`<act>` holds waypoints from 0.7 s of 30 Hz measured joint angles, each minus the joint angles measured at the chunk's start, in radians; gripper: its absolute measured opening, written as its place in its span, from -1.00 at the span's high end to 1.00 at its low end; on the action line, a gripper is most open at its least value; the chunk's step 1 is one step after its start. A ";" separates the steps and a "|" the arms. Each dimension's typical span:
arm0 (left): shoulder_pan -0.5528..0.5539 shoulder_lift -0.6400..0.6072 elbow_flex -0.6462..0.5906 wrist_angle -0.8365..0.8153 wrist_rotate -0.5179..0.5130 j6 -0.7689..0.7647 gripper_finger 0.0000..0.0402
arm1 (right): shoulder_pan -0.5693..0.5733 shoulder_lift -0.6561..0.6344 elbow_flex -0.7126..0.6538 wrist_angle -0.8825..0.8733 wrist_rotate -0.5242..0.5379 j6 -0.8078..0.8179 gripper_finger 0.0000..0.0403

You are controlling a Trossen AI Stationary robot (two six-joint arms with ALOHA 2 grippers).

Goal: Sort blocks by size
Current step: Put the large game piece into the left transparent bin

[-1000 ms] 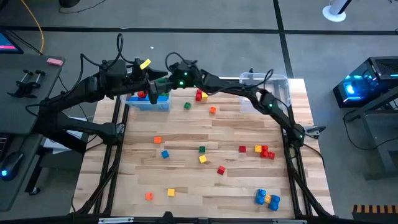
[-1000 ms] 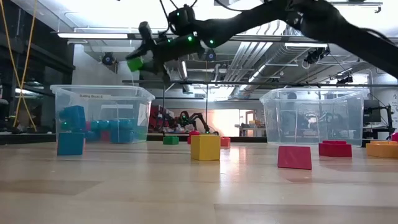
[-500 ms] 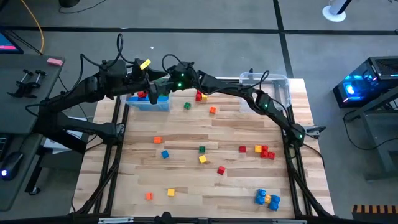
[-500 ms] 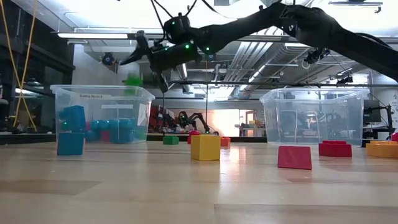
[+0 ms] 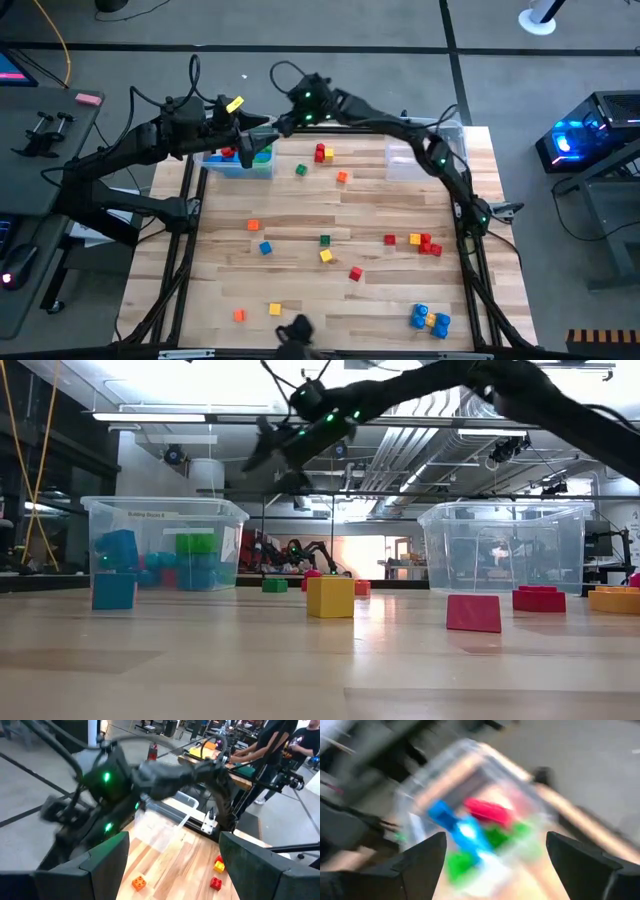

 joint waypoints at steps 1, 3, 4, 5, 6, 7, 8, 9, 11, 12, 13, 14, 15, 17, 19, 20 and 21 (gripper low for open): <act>0.000 0.000 0.000 -0.001 0.000 0.001 -0.47 | -0.005 -0.019 0.000 -0.056 0.032 -0.043 -0.66; 0.000 0.000 0.000 -0.001 0.000 0.002 -0.47 | -0.013 -0.053 0.000 -0.181 0.085 -0.110 -0.64; 0.000 0.000 0.000 -0.001 0.000 0.002 -0.47 | -0.016 -0.065 0.000 -0.236 0.105 -0.130 -0.63; 0.000 0.000 0.000 -0.001 0.000 0.003 -0.47 | -0.020 -0.072 -0.003 -0.287 0.120 -0.151 -0.62; 0.000 0.000 0.000 -0.001 0.000 0.007 -0.47 | -0.023 -0.080 -0.023 -0.329 0.133 -0.159 -0.62; 0.000 0.000 0.000 0.000 0.000 0.011 -0.47 | -0.024 -0.088 -0.053 -0.362 0.147 -0.153 -0.62; 0.000 0.000 0.000 -0.001 -0.001 0.014 -0.47 | -0.025 -0.095 -0.096 -0.378 0.160 -0.142 -0.62; 0.000 0.000 0.000 -0.001 -0.001 0.019 -0.47 | -0.025 -0.101 -0.146 -0.378 0.167 -0.122 -0.62; 0.000 0.000 0.000 -0.001 -0.001 0.019 -0.47 | -0.016 -0.121 -0.257 -0.364 0.186 -0.062 -0.62; 0.000 0.000 0.000 -0.001 -0.001 0.019 -0.47 | -0.010 -0.131 -0.305 -0.355 0.198 -0.016 -0.62; 0.000 0.000 0.000 -0.002 -0.001 0.019 -0.47 | -0.005 -0.139 -0.342 -0.343 0.211 0.033 -0.62; 0.000 0.000 0.000 -0.002 -0.001 0.019 -0.47 | 0.000 -0.142 -0.367 -0.332 0.227 0.079 -0.62; 0.000 0.000 0.000 -0.001 -0.001 0.019 -0.47 | 0.005 -0.142 -0.380 -0.321 0.244 0.118 -0.62; 0.000 0.000 0.000 -0.002 -0.001 0.019 -0.47 | 0.015 -0.134 -0.385 -0.273 0.299 0.181 -0.62; 0.000 0.000 0.000 -0.002 -0.001 0.019 -0.47 | 0.020 -0.119 -0.366 -0.231 0.356 0.243 -0.62; 0.000 0.000 0.000 -0.002 -0.001 0.019 -0.47 | 0.020 -0.108 -0.350 -0.231 0.375 0.281 -0.62; 0.000 0.000 0.000 -0.001 -0.001 0.019 -0.47 | 0.020 -0.096 -0.339 -0.232 0.380 0.316 -0.62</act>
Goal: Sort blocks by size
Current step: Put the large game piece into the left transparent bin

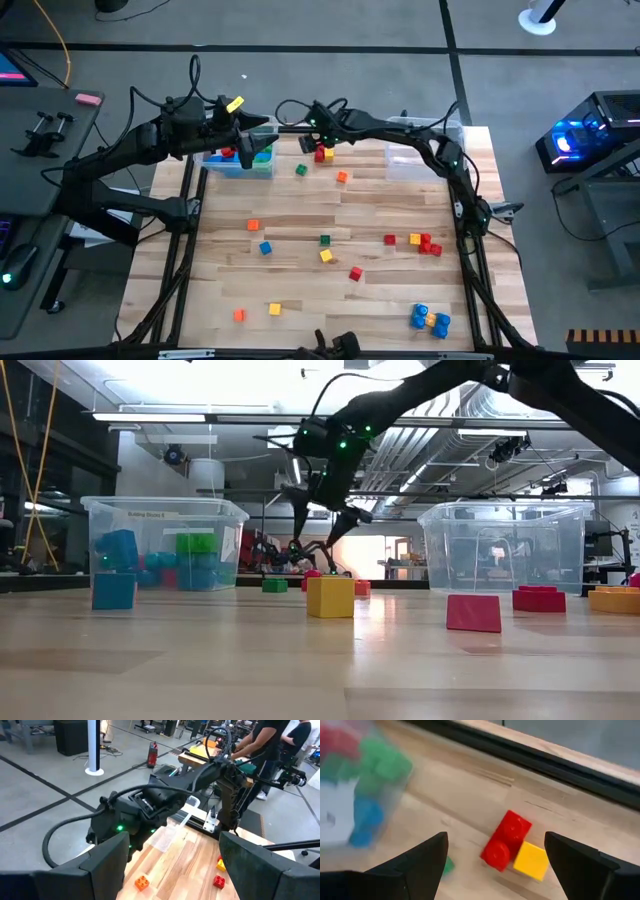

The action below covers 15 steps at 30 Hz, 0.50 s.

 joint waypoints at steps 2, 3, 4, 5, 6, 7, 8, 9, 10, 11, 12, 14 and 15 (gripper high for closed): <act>0.000 0.000 0.000 0.000 0.001 -0.002 -0.47 | -0.004 0.033 0.011 -0.004 0.007 0.050 -0.62; 0.000 0.000 0.000 0.000 0.001 -0.007 -0.47 | -0.005 0.052 0.014 -0.007 0.019 0.064 -0.62; 0.000 0.000 0.000 0.000 0.002 -0.007 -0.47 | -0.006 0.069 0.017 -0.011 0.034 0.081 -0.62; 0.000 0.000 0.000 0.000 0.007 -0.008 -0.47 | -0.007 0.081 0.023 -0.013 0.045 0.094 -0.62; 0.000 0.000 0.000 0.000 0.018 -0.008 -0.47 | -0.008 0.091 0.027 -0.003 0.057 0.101 -0.62; 0.000 0.000 0.000 0.000 0.026 -0.008 -0.47 | -0.008 0.096 0.032 0.009 0.063 0.117 -0.62; 0.000 0.000 0.000 0.000 0.030 -0.008 -0.47 | -0.008 0.103 0.038 0.010 0.068 0.135 -0.62; 0.000 0.000 0.000 -0.001 0.036 -0.008 -0.47 | -0.008 0.111 0.040 0.010 0.075 0.144 -0.62; 0.000 0.000 0.000 -0.001 0.042 -0.008 -0.47 | -0.009 0.119 0.039 0.009 0.085 0.159 -0.62; 0.000 0.000 0.000 -0.001 0.049 -0.008 -0.47 | -0.008 0.130 0.038 0.009 0.098 0.169 -0.62; 0.000 0.000 0.000 -0.002 0.052 -0.008 -0.47 | -0.008 0.137 0.036 0.011 0.101 0.177 -0.62; 0.000 0.000 0.000 -0.003 0.052 -0.008 -0.47 | -0.008 0.143 0.035 0.022 0.101 0.188 -0.62; 0.000 0.000 0.000 -0.006 0.052 -0.008 -0.47 | -0.008 0.143 0.037 0.031 0.099 0.193 -0.62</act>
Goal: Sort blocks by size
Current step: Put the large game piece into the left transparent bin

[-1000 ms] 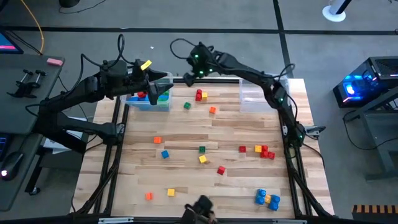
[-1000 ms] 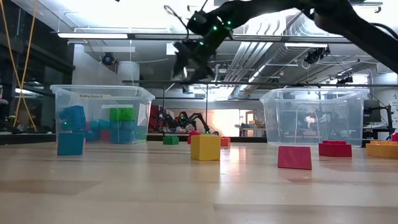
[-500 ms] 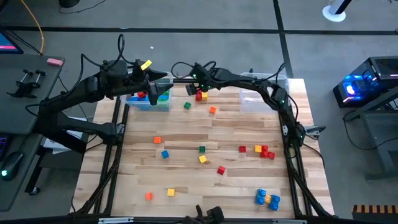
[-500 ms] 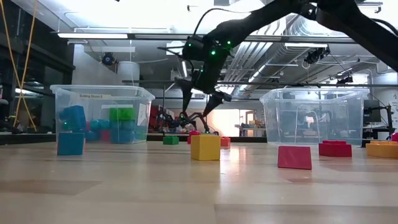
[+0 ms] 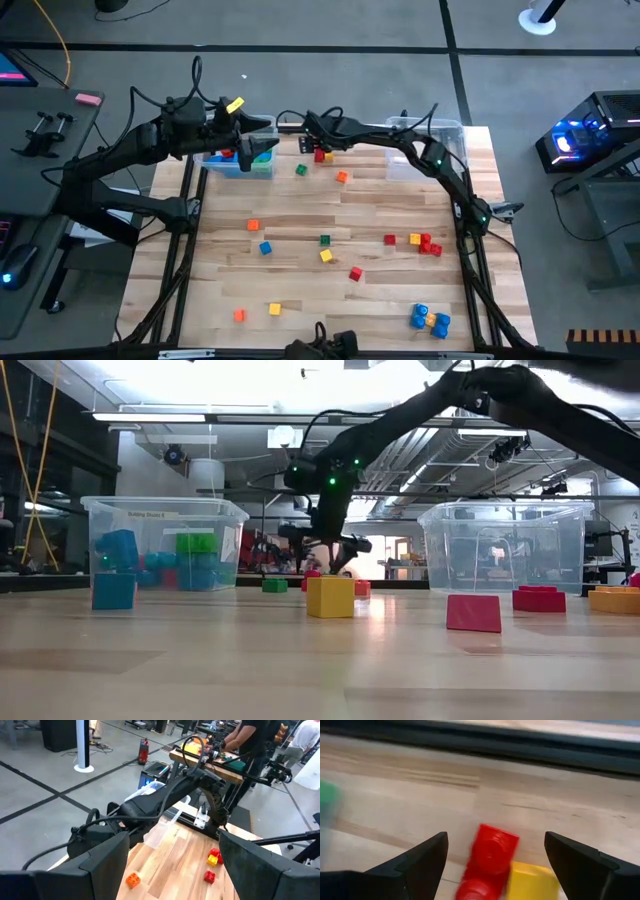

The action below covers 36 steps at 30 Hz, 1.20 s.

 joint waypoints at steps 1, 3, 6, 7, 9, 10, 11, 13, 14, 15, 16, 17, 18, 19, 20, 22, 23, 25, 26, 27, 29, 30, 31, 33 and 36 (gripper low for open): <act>0.000 0.000 0.000 -0.002 0.000 0.000 -0.47 | -0.001 0.000 0.001 0.000 -0.002 0.006 -0.62; 0.000 0.000 0.000 -0.009 0.000 0.000 -0.47 | 0.000 0.006 0.000 -0.003 -0.003 0.011 -0.61; 0.000 0.000 0.000 -0.023 0.001 0.000 -0.47 | 0.000 0.012 -0.003 -0.039 -0.041 0.006 -0.60; 0.000 0.000 0.000 -0.027 0.001 0.000 -0.47 | 0.001 0.012 -0.003 -0.051 -0.046 -0.006 -0.60; 0.000 0.000 0.000 -0.033 0.001 0.000 -0.47 | 0.005 0.010 -0.003 -0.079 -0.047 -0.028 -0.59; 0.000 0.000 0.000 -0.033 0.001 0.000 -0.47 | 0.006 0.009 -0.003 -0.095 -0.051 -0.037 -0.59; 0.000 0.000 0.000 -0.033 0.001 0.000 -0.47 | 0.009 0.006 -0.003 -0.111 -0.057 -0.048 -0.59; 0.000 0.000 0.000 -0.032 0.001 0.001 -0.47 | 0.013 0.002 -0.002 -0.112 -0.059 -0.051 -0.59; 0.000 0.000 0.000 -0.032 0.001 0.003 -0.47 | 0.013 -0.001 0.003 -0.114 -0.060 -0.050 -0.59; 0.000 0.000 0.000 -0.032 0.001 0.008 -0.47 | 0.013 -0.003 0.009 -0.112 -0.069 -0.050 -0.59; 0.000 0.000 0.000 -0.032 0.001 0.009 -0.47 | 0.014 -0.005 0.010 -0.099 -0.077 -0.050 -0.59; 0.000 0.000 0.000 -0.032 0.001 0.009 -0.47 | 0.014 -0.005 0.011 -0.090 -0.081 -0.051 -0.59; 0.000 0.000 0.000 -0.032 0.001 0.009 -0.47 | 0.013 -0.005 0.010 -0.089 -0.082 -0.052 -0.59; 0.000 0.000 0.000 -0.032 0.001 0.009 -0.47 | 0.013 -0.005 0.010 -0.091 -0.081 -0.052 -0.59; 0.000 0.000 0.000 -0.032 0.001 0.009 -0.47 | 0.013 -0.004 0.010 -0.091 -0.081 -0.052 -0.59; 0.000 0.000 0.000 -0.032 0.001 0.009 -0.47 | 0.013 -0.001 0.010 -0.080 -0.082 -0.053 -0.59; 0.000 0.000 0.000 -0.032 0.001 0.009 -0.47 | 0.012 0.000 0.010 -0.080 -0.085 -0.056 -0.58; 0.000 0.000 0.000 -0.032 0.001 0.008 -0.47 | 0.010 0.009 0.010 -0.079 -0.090 -0.057 -0.55; 0.000 0.000 0.000 -0.031 0.000 0.008 -0.47 | 0.010 0.014 0.010 -0.080 -0.093 -0.053 -0.53; 0.000 0.000 0.000 -0.031 0.000 0.008 -0.47 | 0.009 0.020 0.010 -0.089 -0.096 -0.050 -0.51; 0.000 0.000 0.000 -0.031 0.000 0.008 -0.47 | 0.009 0.031 0.010 -0.101 -0.092 -0.029 -0.44; 0.000 0.000 0.000 -0.031 0.000 0.006 -0.47 | 0.009 0.033 0.010 -0.102 -0.094 -0.024 -0.40; 0.000 0.000 0.000 -0.031 0.000 0.000 -0.47 | 0.009 0.034 0.011 -0.106 -0.090 -0.022 -0.36; 0.000 0.000 0.000 -0.031 0.000 0.000 -0.47 | 0.012 0.035 0.011 -0.117 -0.067 -0.025 -0.26; 0.000 0.000 0.000 -0.031 0.000 0.000 -0.47 | 0.014 0.036 0.011 -0.137 -0.049 -0.040 -0.04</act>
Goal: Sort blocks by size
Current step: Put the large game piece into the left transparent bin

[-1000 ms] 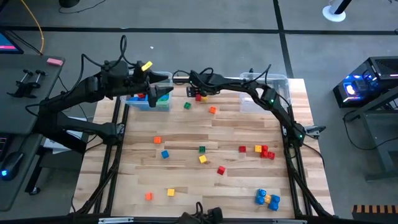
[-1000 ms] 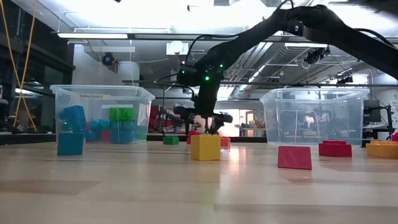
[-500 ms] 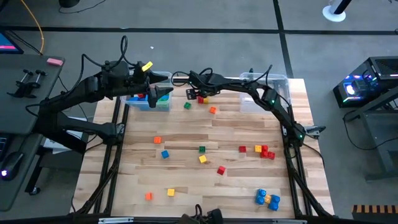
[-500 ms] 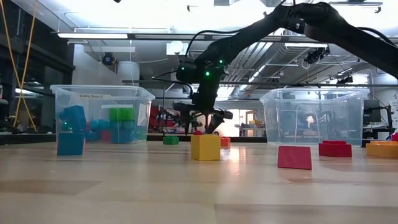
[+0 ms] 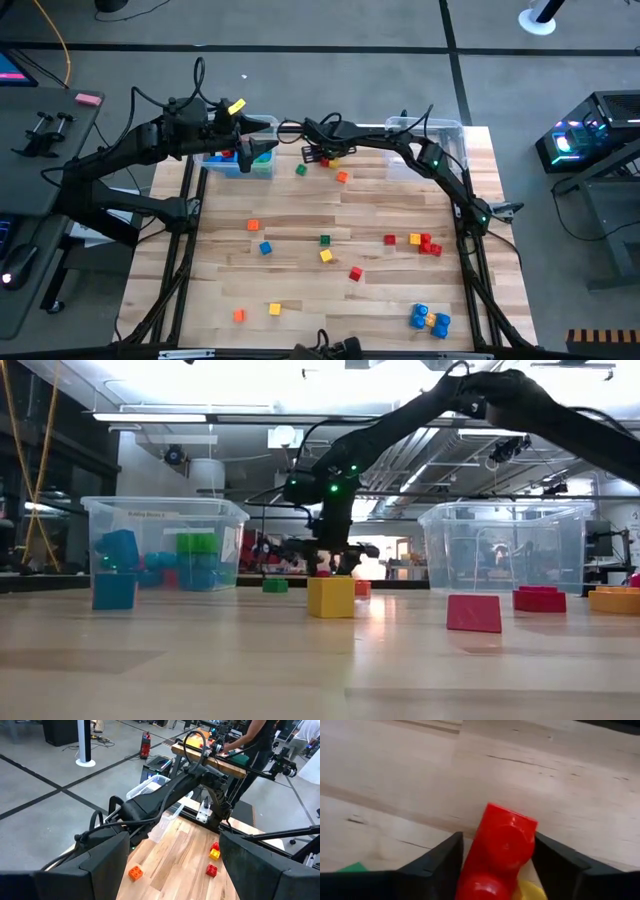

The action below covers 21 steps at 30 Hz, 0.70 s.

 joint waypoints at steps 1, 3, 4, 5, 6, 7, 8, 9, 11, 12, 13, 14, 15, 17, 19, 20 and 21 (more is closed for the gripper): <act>0.000 0.000 0.000 0.000 0.000 0.000 -0.47 | 0.000 0.000 0.000 -0.003 0.000 -0.012 0.02; 0.000 0.000 0.000 0.000 -0.004 0.000 -0.47 | -0.001 0.000 0.000 -0.007 -0.007 -0.022 0.05; 0.000 0.000 0.000 0.000 -0.008 0.000 -0.47 | -0.002 0.000 0.000 -0.008 -0.010 -0.034 0.06; 0.000 0.000 0.000 0.000 -0.009 0.001 -0.47 | -0.002 -0.002 0.000 -0.012 -0.013 -0.042 0.06; 0.000 0.000 0.000 0.000 -0.010 0.002 -0.47 | -0.002 -0.004 0.000 -0.012 -0.016 -0.057 0.07; 0.000 0.000 0.000 0.000 -0.010 0.008 -0.47 | -0.003 -0.010 0.000 -0.015 -0.017 -0.071 0.09; 0.000 0.000 0.000 0.001 -0.010 0.009 -0.47 | -0.006 -0.020 -0.001 -0.018 -0.018 -0.082 0.13; 0.000 0.000 0.000 0.002 -0.010 0.009 -0.47 | -0.009 -0.035 -0.002 -0.010 -0.018 -0.092 0.17; 0.000 0.000 0.000 0.014 -0.011 0.009 -0.47 | -0.015 -0.077 -0.002 0.044 -0.024 -0.111 0.28; 0.000 0.000 0.000 0.023 -0.011 0.010 -0.47 | -0.018 -0.101 -0.001 0.084 -0.025 -0.121 0.33; 0.000 0.000 0.000 0.034 -0.011 0.015 -0.47 | -0.021 -0.124 0.000 0.123 -0.031 -0.131 0.38; 0.000 0.000 0.000 0.049 -0.012 0.016 -0.47 | -0.022 -0.142 0.000 0.163 -0.034 -0.147 0.40; 0.000 0.000 0.000 0.062 -0.012 0.016 -0.47 | -0.023 -0.158 0.000 0.206 -0.037 -0.158 0.40; 0.000 0.000 0.000 0.085 -0.013 0.009 -0.47 | -0.024 -0.181 0.000 0.297 -0.060 -0.195 0.40; 0.000 0.000 0.000 0.107 -0.012 -0.001 -0.47 | -0.022 -0.193 0.000 0.418 -0.140 -0.214 0.40; 0.000 0.000 0.000 0.115 -0.012 -0.005 -0.47 | -0.021 -0.195 0.000 0.482 -0.196 -0.218 0.40; 0.000 0.000 0.000 0.124 -0.012 -0.008 -0.47 | -0.016 -0.195 0.000 0.542 -0.254 -0.217 0.40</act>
